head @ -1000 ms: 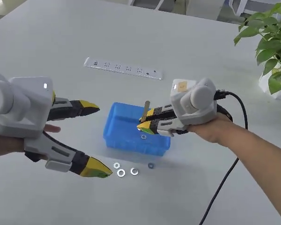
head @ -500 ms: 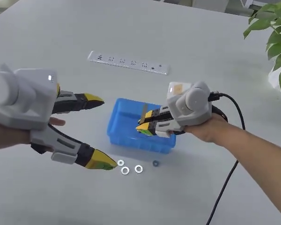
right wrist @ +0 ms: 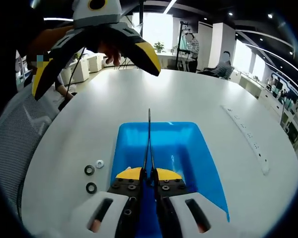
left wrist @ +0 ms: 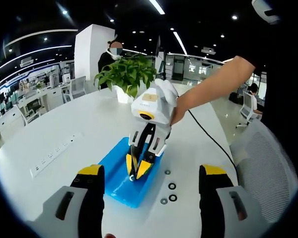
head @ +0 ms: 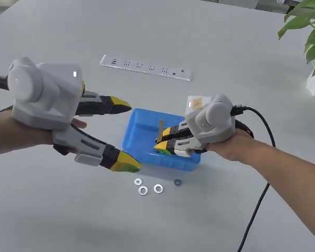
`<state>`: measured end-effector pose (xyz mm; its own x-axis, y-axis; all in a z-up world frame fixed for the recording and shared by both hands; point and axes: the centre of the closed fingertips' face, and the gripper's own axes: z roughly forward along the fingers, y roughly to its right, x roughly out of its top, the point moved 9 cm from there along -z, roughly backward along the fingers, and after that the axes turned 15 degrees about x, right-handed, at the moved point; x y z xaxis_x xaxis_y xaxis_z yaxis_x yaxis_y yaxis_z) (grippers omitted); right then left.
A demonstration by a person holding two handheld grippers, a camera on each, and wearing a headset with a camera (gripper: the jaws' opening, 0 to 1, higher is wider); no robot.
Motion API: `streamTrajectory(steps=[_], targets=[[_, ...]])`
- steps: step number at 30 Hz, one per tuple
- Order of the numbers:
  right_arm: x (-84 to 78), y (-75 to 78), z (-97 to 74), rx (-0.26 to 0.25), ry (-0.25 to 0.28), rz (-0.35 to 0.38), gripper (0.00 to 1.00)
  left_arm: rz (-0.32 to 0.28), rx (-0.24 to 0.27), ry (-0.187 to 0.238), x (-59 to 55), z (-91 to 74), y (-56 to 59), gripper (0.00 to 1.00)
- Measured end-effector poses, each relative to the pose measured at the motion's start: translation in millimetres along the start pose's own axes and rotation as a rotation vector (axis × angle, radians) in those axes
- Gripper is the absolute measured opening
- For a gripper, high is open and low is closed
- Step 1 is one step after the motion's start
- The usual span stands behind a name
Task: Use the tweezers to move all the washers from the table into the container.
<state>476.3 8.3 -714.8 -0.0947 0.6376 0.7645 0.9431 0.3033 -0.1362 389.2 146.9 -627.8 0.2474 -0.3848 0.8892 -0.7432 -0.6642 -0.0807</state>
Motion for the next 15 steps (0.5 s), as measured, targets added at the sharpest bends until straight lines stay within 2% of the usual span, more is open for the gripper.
streamTrajectory(steps=[4,9,15], targets=[[0.2,-0.7,-0.3,0.003,-0.004,-0.005,0.09,0.045,-0.024,-0.013,5.1,11.6,-3.6,0.75],[-0.7,0.4,-0.6,0.005,-0.009,-0.011,0.09,0.073,-0.065,-0.026,10.2,27.3,-7.6,0.65],[-0.4,0.1,-0.3,0.006,-0.015,-0.017,0.09,0.096,-0.106,-0.055,8.4,40.5,-9.5,0.54]])
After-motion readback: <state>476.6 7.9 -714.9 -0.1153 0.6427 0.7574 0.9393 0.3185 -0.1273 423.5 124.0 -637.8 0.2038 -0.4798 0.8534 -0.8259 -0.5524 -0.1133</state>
